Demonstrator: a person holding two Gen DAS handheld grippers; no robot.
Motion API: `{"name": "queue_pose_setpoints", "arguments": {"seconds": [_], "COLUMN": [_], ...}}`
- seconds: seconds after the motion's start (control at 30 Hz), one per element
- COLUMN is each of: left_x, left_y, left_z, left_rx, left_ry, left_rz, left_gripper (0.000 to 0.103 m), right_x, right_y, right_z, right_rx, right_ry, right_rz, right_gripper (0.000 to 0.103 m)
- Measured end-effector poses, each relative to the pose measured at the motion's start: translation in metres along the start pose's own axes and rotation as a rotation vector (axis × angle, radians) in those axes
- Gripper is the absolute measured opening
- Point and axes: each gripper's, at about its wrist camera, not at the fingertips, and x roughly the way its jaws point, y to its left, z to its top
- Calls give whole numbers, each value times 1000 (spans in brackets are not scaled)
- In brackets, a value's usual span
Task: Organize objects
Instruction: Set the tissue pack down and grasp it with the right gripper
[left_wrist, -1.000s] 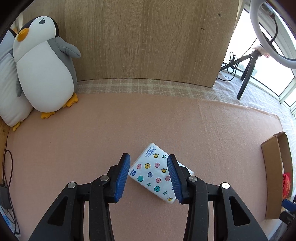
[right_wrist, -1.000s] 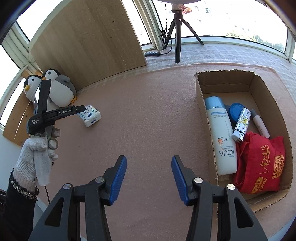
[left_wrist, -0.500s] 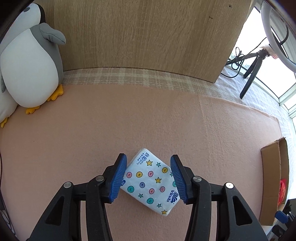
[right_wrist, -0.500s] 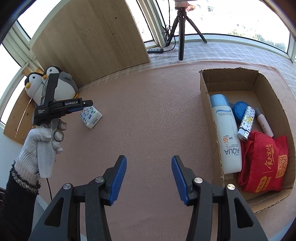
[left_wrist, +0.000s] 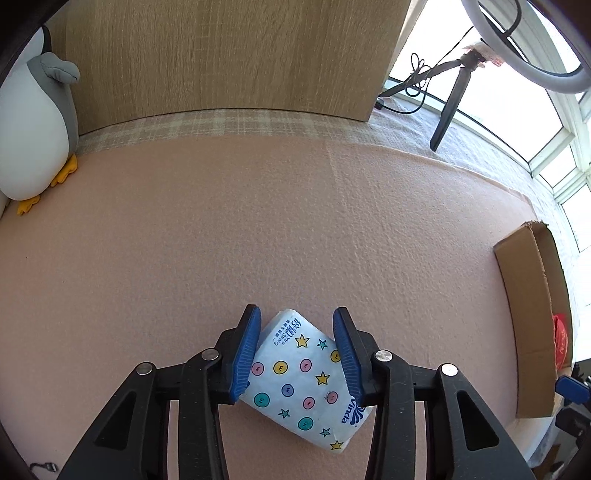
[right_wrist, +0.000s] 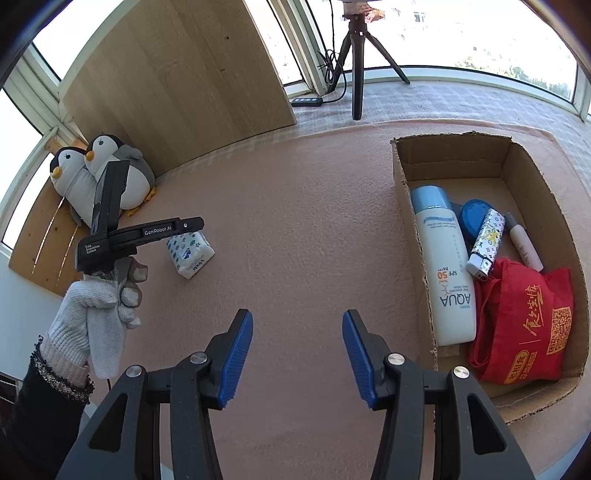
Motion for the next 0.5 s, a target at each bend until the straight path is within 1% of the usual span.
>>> {"name": "queue_pose_setpoints", "arguments": {"seconds": [0.17,0.23,0.4,0.5], "left_x": [-2,-4,-9,-13], "left_y": [-40,-55,-85,-101], "left_z": [-37,-50,-76,-89], "left_rx": [109,141,224,298], "left_ry": [1,11,31,40], "left_rz": [-33,-63,-113,-138], "left_gripper": [44,44,44,44], "right_x": [2,3,6,6], "right_y": [-2,-4,-10,-10], "right_z": [-2,-4,-6,-7], "right_rx": [-1,-1,10,11], "right_ry": [4,9,20,19], "right_rz": [15,20,32,37], "right_gripper": [47,47,47,47]}}
